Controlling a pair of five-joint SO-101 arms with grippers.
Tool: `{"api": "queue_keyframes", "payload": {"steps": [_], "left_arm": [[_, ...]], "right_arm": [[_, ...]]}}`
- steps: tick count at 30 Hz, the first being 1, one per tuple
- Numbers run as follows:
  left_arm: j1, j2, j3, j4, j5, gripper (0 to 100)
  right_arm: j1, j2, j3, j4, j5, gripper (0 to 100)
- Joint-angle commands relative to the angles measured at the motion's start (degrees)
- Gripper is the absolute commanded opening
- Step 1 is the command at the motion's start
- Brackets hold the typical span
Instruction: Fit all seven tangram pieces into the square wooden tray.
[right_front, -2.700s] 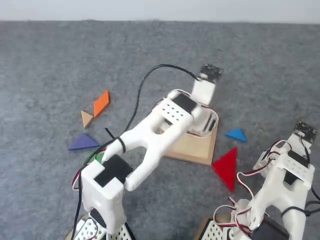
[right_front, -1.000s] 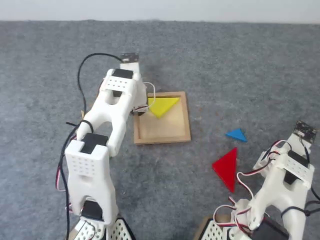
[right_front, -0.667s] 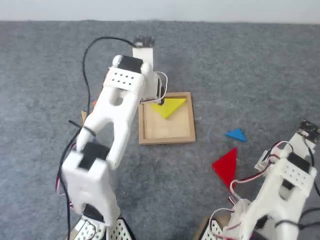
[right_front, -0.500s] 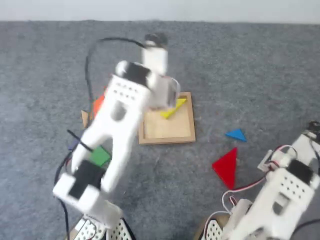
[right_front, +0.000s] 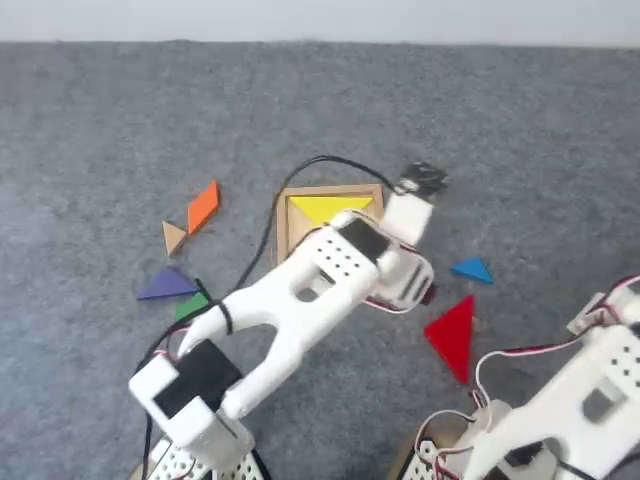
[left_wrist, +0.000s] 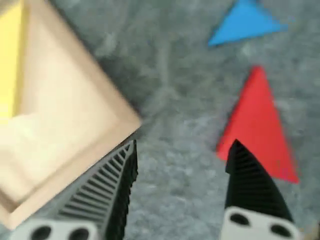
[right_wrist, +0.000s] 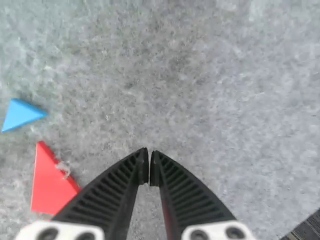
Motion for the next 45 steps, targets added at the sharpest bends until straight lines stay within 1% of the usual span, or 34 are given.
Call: {"api": "queue_keyframes", "payload": {"steps": [1,3,6,10,12,14,19,22,26,30,34,40,45], "left_arm": [[4.6,0.6,-9.3,5.9,-0.4,28],[7.3,2.1,-13.5,9.9,-1.5,28],[9.2,6.6,-19.8,15.4,-2.5,28],[7.6,18.1,-29.5,21.3,-0.5,28],[6.1,24.1,-37.1,26.2,-0.4,28],[6.0,30.1,-44.8,30.0,-0.3,28],[7.5,40.8,-62.5,35.9,-0.1,28],[9.1,44.1,-68.8,36.4,0.0,28],[9.1,45.0,-70.7,36.0,0.3,28],[5.4,45.1,-69.8,34.7,6.1,28],[5.5,47.1,-67.8,32.9,6.4,28],[4.8,52.1,-72.2,36.5,6.5,27],[5.4,52.4,-72.9,36.4,6.5,26]], "right_arm": [[2.3,0.2,-6.0,2.9,1.2,1.9],[3.7,0.0,-6.3,3.2,1.3,1.9],[4.8,-0.1,-6.6,3.6,1.8,1.9],[4.9,0.4,-6.6,3.6,2.4,1.9],[4.9,0.5,-6.6,3.6,2.2,1.9],[4.9,0.4,-6.6,3.6,2.2,1.9],[4.9,0.4,-6.6,3.6,2.1,1.9],[4.9,0.4,-6.6,3.6,2.1,1.9],[4.9,0.5,-6.4,3.6,2.1,1.9],[4.6,0.5,-6.3,3.6,2.0,1.9],[4.6,0.5,-6.2,3.6,2.0,1.9],[4.7,0.5,-6.2,3.6,2.0,1.9],[4.6,0.5,-6.2,4.3,2.0,1.9]]}}
